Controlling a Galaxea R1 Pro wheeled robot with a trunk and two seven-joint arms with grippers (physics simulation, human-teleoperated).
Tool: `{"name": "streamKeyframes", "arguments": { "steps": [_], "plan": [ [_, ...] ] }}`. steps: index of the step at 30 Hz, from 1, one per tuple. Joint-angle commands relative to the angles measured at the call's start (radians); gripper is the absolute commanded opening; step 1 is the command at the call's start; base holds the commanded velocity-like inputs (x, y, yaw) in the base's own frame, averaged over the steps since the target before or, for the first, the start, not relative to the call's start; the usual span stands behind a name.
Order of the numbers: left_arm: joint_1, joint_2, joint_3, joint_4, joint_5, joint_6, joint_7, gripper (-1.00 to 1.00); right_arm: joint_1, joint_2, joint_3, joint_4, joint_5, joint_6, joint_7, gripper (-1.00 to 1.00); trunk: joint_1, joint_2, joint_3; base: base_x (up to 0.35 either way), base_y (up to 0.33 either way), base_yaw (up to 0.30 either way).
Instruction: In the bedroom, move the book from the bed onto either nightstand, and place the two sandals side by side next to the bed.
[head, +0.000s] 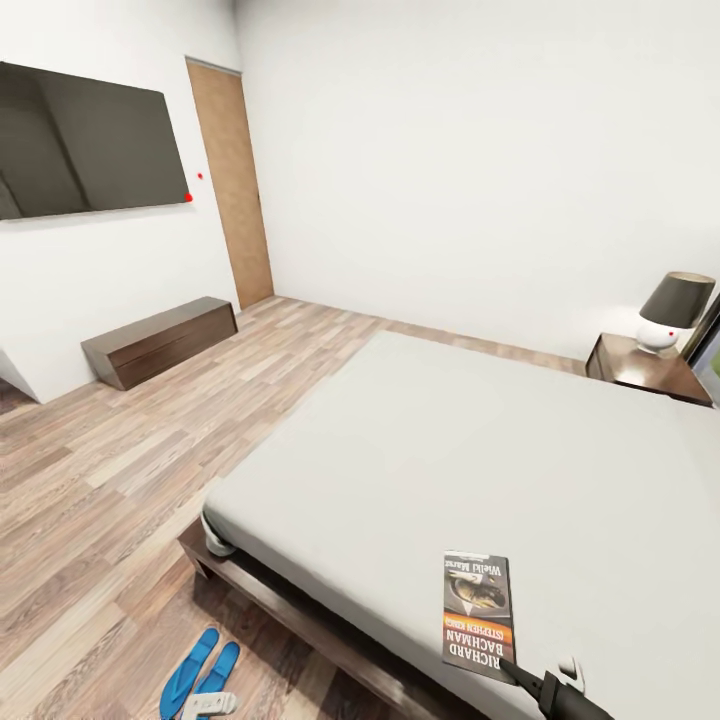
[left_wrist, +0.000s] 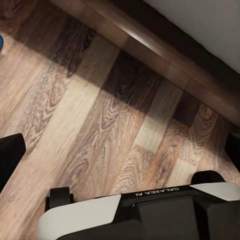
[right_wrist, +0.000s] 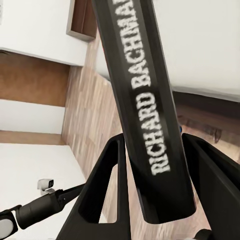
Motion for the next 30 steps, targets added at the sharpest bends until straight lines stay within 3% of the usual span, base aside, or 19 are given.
{"name": "streamKeyframes", "arguments": {
  "steps": [1, 30],
  "plan": [
    [-0.001, 0.0, 0.006, 0.002, 0.005, 0.001, -0.006, 1.0, 0.0, 0.0, 0.002, 0.0, -0.005, 0.01, 0.004, -1.0, 0.0, -0.001, -0.001, 0.0, 0.0, 0.212],
    [-0.001, 0.0, 0.006, 0.002, 0.005, 0.001, -0.006, 1.0, 0.0, 0.0, 0.002, 0.0, -0.005, 0.01, 0.004, -1.0, 0.0, -0.001, 0.009, 0.0, 0.0, 0.288]
  ]
}}
